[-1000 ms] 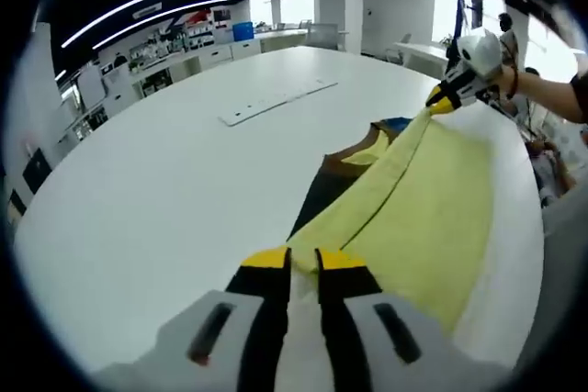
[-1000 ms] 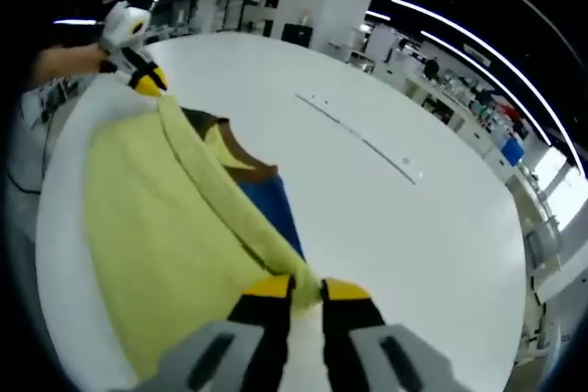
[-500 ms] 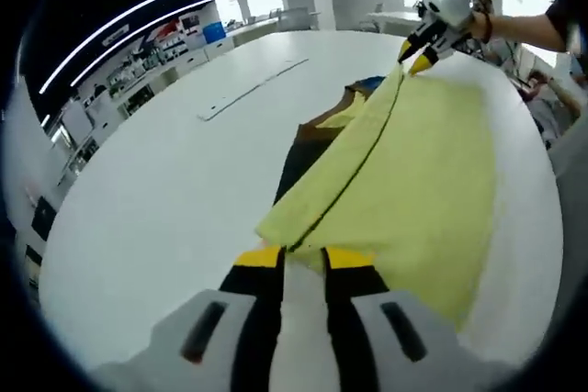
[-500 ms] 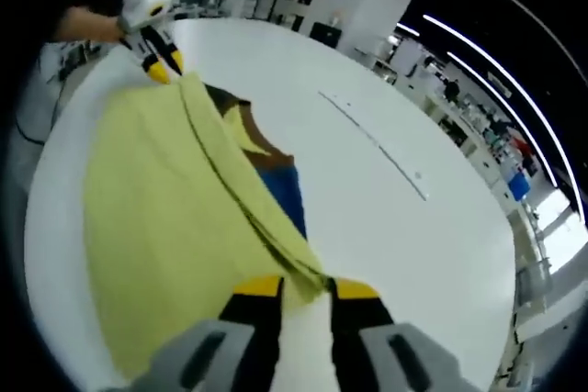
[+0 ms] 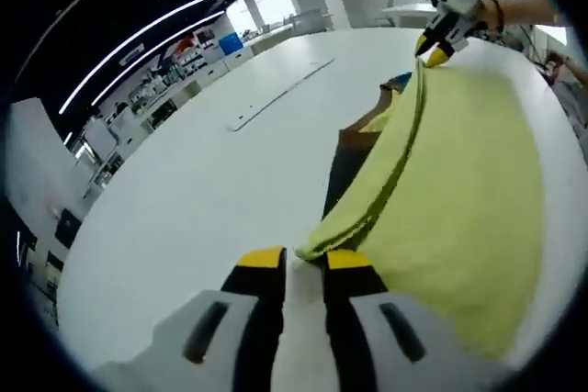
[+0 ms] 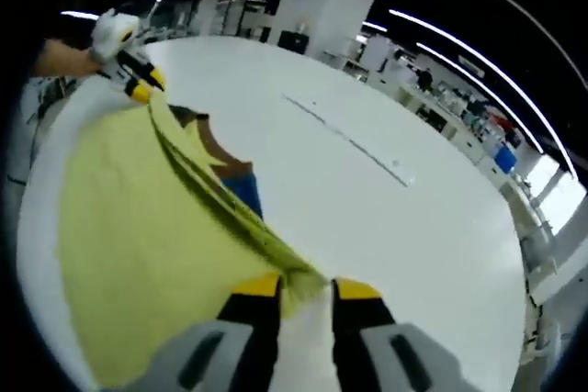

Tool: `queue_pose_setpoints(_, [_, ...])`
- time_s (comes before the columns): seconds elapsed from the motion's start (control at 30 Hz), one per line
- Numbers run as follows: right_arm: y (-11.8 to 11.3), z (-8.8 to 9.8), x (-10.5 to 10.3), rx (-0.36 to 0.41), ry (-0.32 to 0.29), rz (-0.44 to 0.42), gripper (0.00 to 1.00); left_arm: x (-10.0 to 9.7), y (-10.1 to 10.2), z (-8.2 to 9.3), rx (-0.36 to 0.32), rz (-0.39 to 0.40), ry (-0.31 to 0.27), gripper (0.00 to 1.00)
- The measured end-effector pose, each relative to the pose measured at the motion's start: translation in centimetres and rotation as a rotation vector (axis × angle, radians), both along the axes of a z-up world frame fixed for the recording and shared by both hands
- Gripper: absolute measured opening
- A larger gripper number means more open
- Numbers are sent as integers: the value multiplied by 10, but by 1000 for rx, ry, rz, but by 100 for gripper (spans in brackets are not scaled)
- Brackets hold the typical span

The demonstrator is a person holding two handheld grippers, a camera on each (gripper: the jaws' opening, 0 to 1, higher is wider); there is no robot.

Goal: Fold the garment on the visible template until the final outline fits inside the template.

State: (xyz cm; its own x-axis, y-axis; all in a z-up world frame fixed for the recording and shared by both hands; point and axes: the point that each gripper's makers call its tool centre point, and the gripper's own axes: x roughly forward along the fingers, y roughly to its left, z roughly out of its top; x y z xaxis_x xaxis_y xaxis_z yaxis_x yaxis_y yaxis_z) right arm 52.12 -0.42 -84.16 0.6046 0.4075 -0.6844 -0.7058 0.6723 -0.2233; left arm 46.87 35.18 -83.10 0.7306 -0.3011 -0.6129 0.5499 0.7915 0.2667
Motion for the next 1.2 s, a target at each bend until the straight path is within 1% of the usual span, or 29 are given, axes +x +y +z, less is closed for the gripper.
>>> queue_pose_setpoints(0.07, [-1, -2, 2, 44, 28, -48, 17, 7, 4, 2, -27, 53, -7, 9])
queue_pose_setpoints(0.1, [-2, -2, 2, 57, 37, -67, 17, 8, 6, 2, -43, 92, 6, 10])
queue_pose_setpoints(0.17, [-4, -1, 2, 55, 36, -73, 17, 10, 5, 3, -75, 104, 11, 9])
queue_pose_setpoints(0.2, [-4, 0, 1, 62, 41, -80, 17, 11, 6, 2, -80, 110, 11, 8])
queue_pose_setpoints(0.23, [-4, 0, 1, 68, 45, -84, 17, 13, 8, -1, -100, 116, 23, 8])
queue_pose_setpoints(0.3, [-4, -1, 0, 99, 73, -115, 17, 7, 6, -5, -151, 153, 61, 8])
queue_pose_setpoints(0.37, [-4, 0, -1, 139, 93, -143, 17, 8, 11, -6, -208, 192, 81, 10])
queue_pose_setpoints(0.43, [-5, 2, -2, 152, 95, -151, 17, 6, 11, -4, -215, 199, 74, 10])
queue_pose_setpoints(0.5, [-6, 4, -1, 155, 93, -153, 20, 5, 15, 0, -222, 214, 69, 14])
queue_pose_setpoints(0.53, [-7, 5, -1, 161, 98, -158, 23, 5, 16, 1, -234, 227, 68, 18])
queue_pose_setpoints(0.57, [-3, 8, -4, 207, 122, -178, 29, 4, 11, 8, -267, 237, 61, 24])
queue_pose_setpoints(0.6, [-1, 12, -6, 244, 135, -190, 34, 3, 11, 11, -290, 243, 59, 29])
queue_pose_setpoints(0.67, [-1, 16, -9, 255, 147, -187, 45, -2, 8, 17, -315, 241, 61, 40])
queue_pose_setpoints(0.73, [4, 22, -18, 282, 169, -180, 57, -8, 2, 21, -346, 232, 75, 46])
queue_pose_setpoints(0.77, [5, 25, -22, 301, 184, -179, 61, -10, 1, 23, -357, 228, 81, 49])
queue_pose_setpoints(0.83, [6, 28, -28, 313, 204, -171, 66, -19, -8, 28, -393, 217, 90, 54])
queue_pose_setpoints(0.9, [7, 31, -41, 316, 224, -162, 69, -26, -9, 31, -419, 209, 94, 59])
queue_pose_setpoints(1.0, [10, 35, -56, 323, 245, -142, 77, -37, -12, 32, -433, 189, 100, 66])
queue_pose_setpoints(1.13, [17, 43, -78, 359, 267, -104, 88, -56, -19, 35, -436, 154, 115, 76])
queue_pose_setpoints(1.2, [17, 43, -85, 354, 273, -87, 93, -63, -22, 37, -440, 137, 116, 81])
